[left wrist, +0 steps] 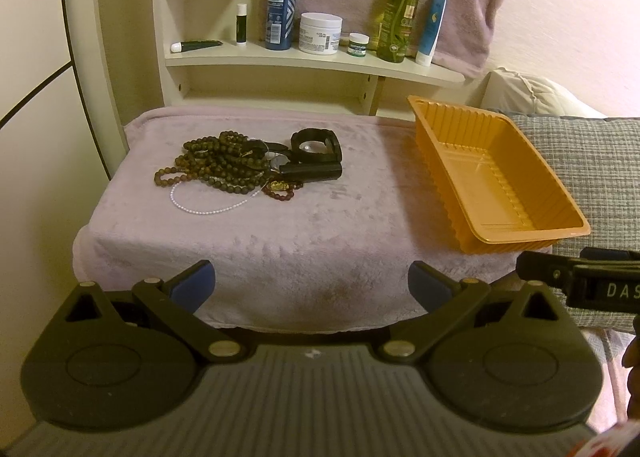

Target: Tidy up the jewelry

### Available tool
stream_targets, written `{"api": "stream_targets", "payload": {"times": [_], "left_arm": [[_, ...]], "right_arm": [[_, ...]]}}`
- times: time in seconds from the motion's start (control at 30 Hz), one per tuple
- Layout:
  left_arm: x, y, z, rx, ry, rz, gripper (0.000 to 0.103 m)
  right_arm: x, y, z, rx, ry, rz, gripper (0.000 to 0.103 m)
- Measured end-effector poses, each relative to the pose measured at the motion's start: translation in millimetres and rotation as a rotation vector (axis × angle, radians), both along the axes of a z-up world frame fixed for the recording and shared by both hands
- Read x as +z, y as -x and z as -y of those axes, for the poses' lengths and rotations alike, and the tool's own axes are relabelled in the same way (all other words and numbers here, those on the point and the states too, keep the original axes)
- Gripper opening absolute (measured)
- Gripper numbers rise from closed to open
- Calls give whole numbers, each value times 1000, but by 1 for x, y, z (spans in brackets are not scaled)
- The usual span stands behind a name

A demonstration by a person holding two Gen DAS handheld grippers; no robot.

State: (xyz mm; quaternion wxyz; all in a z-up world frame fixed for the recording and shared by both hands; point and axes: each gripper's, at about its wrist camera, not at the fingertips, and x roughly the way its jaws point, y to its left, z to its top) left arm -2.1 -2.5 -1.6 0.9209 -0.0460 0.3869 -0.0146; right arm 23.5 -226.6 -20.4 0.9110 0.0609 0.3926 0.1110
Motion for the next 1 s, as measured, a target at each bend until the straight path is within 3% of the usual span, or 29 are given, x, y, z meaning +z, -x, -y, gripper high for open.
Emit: {"api": "stream_targets", "payload": {"times": [1.0], "left_arm": [[4, -4, 1, -5, 10, -4, 102]], "right_arm": [[2, -2, 0, -3, 2, 9, 102]]}}
